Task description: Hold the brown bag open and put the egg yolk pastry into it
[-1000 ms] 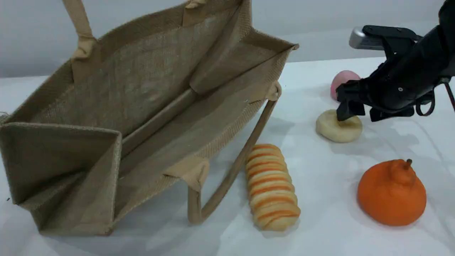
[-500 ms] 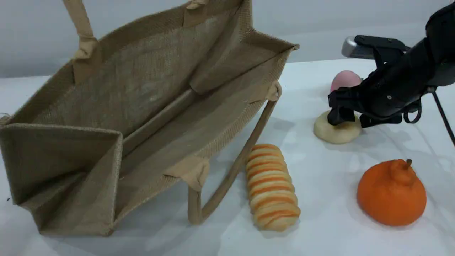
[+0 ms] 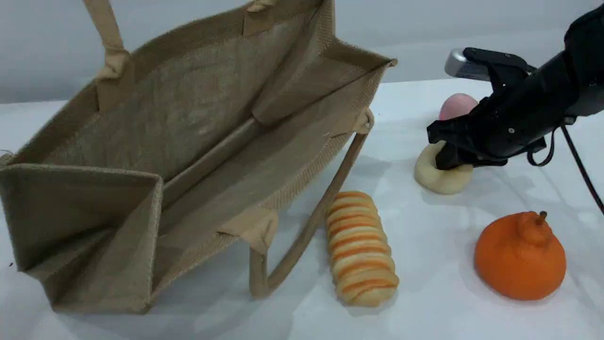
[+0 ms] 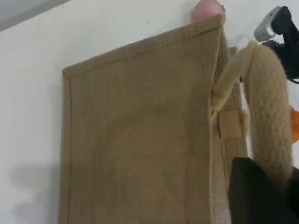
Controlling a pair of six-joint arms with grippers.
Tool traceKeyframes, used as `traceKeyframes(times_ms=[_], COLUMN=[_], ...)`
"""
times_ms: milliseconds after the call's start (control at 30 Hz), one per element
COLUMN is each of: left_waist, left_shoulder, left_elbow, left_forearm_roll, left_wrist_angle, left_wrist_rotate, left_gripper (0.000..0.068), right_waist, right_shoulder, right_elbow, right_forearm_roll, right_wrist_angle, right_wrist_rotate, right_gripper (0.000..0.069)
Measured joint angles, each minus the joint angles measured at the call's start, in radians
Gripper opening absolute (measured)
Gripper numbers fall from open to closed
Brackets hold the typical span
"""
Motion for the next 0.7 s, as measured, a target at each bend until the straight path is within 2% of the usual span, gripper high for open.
traceKeyframes(times_ms=[167, 333, 467, 700], left_waist=[0.000, 0.000, 0.000, 0.000], left_shoulder=[0.000, 0.000, 0.000, 0.000], left_elbow=[0.000, 0.000, 0.000, 0.000], left_forearm_roll=[0.000, 0.000, 0.000, 0.000], left_wrist_angle=[0.000, 0.000, 0.000, 0.000], left_wrist_rotate=[0.000, 0.000, 0.000, 0.000], left_gripper=[0.0082, 0.0082, 0.0082, 0.0082], right_waist=[-0.001, -0.001, -0.001, 0.020], right_shoulder=[-0.127, -0.317, -0.476, -0.707], right_elbow=[0.048, 0.146, 0.254, 0.414], right_forearm_roll=[0.003, 0.005, 0.005, -0.002], right_wrist_angle=[-0.161, -0.206, -0.094, 0.257], right_wrist_rotate=[0.000, 0.000, 0.000, 0.014], right_gripper=[0.0095, 0.0089, 0.0088, 0.0084])
